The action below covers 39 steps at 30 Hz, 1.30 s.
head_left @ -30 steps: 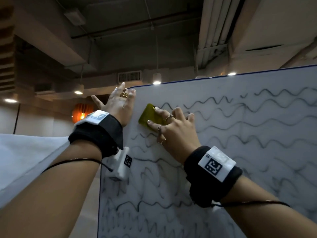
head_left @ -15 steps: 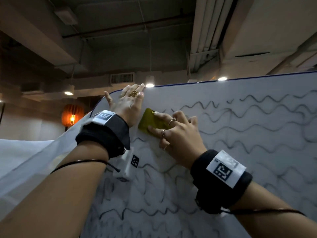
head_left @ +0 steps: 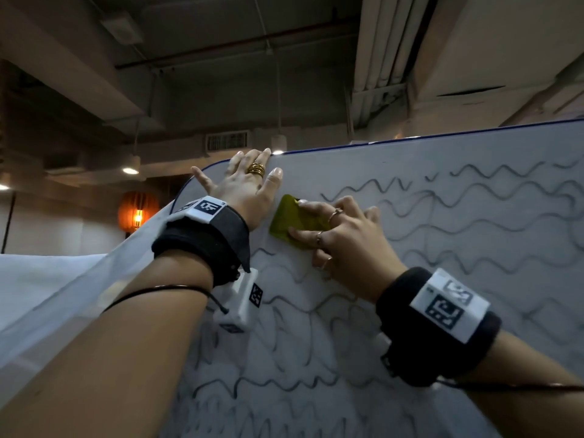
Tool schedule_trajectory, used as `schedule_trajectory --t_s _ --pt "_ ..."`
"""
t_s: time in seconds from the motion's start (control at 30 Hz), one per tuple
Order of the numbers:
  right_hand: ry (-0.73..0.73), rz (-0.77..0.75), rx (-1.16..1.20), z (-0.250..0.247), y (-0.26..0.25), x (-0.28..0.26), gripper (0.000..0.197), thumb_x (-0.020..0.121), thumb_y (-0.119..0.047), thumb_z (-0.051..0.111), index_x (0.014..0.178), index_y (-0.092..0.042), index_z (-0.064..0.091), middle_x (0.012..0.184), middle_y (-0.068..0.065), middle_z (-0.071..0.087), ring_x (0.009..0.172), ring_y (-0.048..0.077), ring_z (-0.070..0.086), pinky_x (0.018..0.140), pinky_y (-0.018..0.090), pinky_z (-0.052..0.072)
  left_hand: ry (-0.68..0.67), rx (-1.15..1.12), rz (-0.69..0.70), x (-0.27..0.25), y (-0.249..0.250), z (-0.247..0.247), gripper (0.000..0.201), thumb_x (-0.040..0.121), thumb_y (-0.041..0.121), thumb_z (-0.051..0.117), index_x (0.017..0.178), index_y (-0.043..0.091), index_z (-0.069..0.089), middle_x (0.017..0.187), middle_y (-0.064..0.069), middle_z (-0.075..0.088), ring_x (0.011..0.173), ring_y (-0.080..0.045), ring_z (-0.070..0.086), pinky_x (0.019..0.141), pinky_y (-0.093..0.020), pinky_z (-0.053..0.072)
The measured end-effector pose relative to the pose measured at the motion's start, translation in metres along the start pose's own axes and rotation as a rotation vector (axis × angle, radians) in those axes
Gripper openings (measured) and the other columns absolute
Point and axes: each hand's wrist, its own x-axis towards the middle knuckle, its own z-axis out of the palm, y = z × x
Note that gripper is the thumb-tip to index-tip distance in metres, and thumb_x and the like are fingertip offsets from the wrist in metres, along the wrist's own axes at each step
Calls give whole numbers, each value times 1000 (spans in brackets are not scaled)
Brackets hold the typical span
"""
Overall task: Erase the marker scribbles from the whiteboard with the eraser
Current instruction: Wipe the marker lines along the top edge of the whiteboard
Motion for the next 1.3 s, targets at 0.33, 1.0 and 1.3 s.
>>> schedule_trajectory --t_s 0.33,1.0,1.3 --pt "-135 147 23 -14 9 26 48 73 -20 73 119 -32 65 142 7 47 110 37 43 81 49 30 26 -71 -3 0 0 2 51 98 50 11 147 37 16 156 16 9 143 -4 -1 103 -63 -21" --pt "-28 6 7 -36 69 -28 45 58 -29 60 101 -38 72 127 2 60 91 22 36 67 40 31 -27 -118 110 7 87 10 46 101 42 14 146 40 20 154 19 16 143 -3 1 103 -64 -22" --pt "19 76 0 -30 67 -15 46 56 -28 62 100 -32 74 123 8 62 90 28 44 64 39 32 1 -141 80 4 88 11 45 101 37 18 146 41 21 154 18 17 142 -3 3 104 -63 -21"
